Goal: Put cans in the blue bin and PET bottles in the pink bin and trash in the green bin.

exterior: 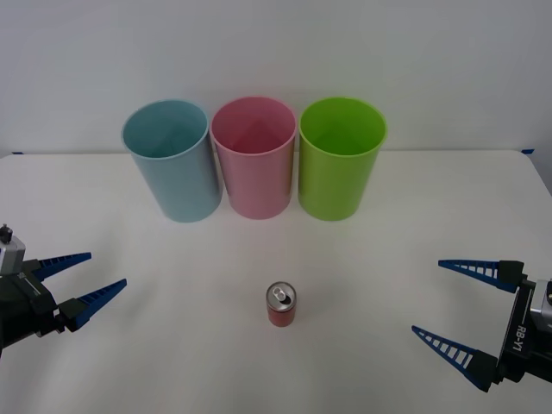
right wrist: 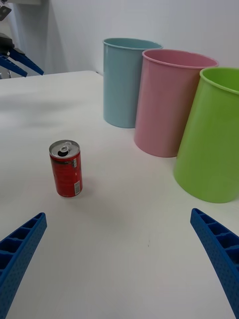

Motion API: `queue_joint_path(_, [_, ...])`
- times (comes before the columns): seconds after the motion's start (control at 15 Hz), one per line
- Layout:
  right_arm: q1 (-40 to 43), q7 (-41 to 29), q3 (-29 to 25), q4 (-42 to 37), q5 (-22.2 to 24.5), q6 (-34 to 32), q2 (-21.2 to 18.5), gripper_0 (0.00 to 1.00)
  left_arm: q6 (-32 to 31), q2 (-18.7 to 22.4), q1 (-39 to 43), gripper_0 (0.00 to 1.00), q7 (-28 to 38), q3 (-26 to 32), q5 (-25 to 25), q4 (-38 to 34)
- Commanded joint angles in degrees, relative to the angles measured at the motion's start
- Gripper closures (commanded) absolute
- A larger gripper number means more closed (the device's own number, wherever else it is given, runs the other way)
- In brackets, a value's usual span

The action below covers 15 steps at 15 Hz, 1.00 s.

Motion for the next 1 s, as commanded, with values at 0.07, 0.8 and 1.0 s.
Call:
queue_joint_path(0.07, [0.00, 0.00, 0.00, 0.00, 0.00, 0.00, 0.00, 0.00, 0.00, 0.00, 0.00, 0.00, 0.00, 0.00, 0.00, 0.00])
queue_joint_path(0.8, [-0.53, 0.09, -3.60, 3.08, -7.91, -4.04, -1.41, 0.00, 0.00, 0.00, 0.00, 0.00, 0.00, 0.00, 0.00, 0.00])
queue_joint_path(1.0, [-1.05, 2.46, -3.52, 8.44, -9.76, -8.00, -1.32, 0.00, 0.00, 0.00, 0.00, 0.00, 0.00, 0.00, 0.00, 0.00])
